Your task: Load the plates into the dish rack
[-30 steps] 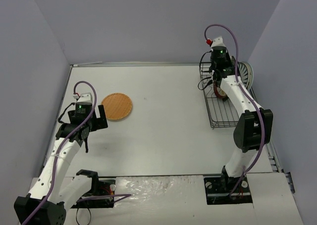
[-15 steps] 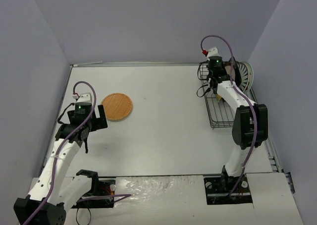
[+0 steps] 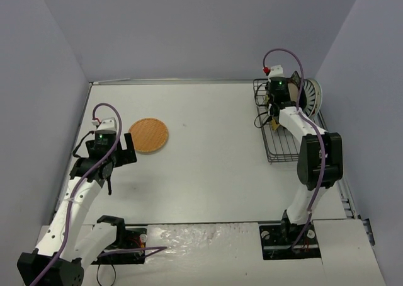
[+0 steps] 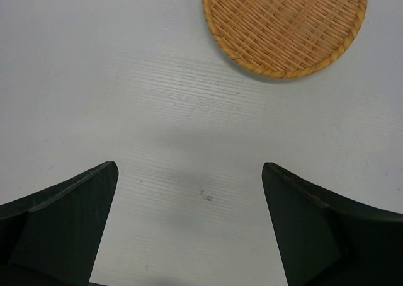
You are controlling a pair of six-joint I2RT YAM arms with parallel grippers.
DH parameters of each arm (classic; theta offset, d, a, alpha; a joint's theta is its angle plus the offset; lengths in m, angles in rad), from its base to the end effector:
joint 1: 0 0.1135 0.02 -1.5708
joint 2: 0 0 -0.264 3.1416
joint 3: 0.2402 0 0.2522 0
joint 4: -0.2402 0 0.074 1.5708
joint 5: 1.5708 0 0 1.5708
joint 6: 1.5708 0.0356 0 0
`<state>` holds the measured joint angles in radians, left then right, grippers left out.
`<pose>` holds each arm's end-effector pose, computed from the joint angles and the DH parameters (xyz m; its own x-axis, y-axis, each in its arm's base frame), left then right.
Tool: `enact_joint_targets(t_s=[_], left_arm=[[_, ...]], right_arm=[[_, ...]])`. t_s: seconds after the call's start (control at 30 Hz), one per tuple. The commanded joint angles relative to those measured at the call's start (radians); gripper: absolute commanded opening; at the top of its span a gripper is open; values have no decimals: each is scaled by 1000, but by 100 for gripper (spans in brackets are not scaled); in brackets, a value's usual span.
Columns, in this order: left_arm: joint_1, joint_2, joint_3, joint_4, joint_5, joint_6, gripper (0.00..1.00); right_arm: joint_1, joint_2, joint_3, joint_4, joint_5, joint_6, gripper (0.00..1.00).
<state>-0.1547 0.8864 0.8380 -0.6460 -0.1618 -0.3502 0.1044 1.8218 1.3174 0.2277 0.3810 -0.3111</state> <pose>0.1832 -0.0228 0.2963 -0.6041 -0.2485 -0.7572 -0.1890 0.9677 -0.1668 0.4310 0.0319 0.2741 -0.3379 -0.3211 -0.8847 0.1634 0.9057 -0.3912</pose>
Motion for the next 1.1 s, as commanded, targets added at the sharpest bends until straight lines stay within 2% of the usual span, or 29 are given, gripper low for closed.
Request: enact_joint_targets(t_s=[0.0, 0.07, 0.13, 0.3, 0.4, 0.47, 0.53, 0.67, 0.83, 1.07], left_arm=[[9, 1, 33, 46, 22, -19, 97], [7, 4, 30, 52, 39, -46, 97], [7, 13, 24, 62, 58, -75, 97], [9, 71, 27, 102, 120, -143, 97], [13, 138, 33, 160, 146, -183, 97], [24, 197, 36, 208, 164, -198, 97], [73, 260, 30, 289, 240, -225, 97], [200, 364, 17, 422, 369, -282, 97], [285, 519, 8, 595, 507, -342, 89], [325, 667, -29, 836, 605, -436, 77]], right_arm=[[-12, -98, -13, 36, 4, 76, 47], [-12, -144, -1, -1, -6, 101, 60], [-9, -202, 21, -41, -36, 124, 68], [-5, -337, 81, -109, -145, 190, 79], [-5, -453, 71, -111, -297, 316, 88], [-3, -523, 39, -74, -465, 448, 89], [5, -595, -67, 22, -638, 553, 91], [19, -693, -279, 219, -856, 821, 92], [53, -761, -467, 385, -973, 947, 94], [78, -781, -540, 452, -1051, 986, 96]])
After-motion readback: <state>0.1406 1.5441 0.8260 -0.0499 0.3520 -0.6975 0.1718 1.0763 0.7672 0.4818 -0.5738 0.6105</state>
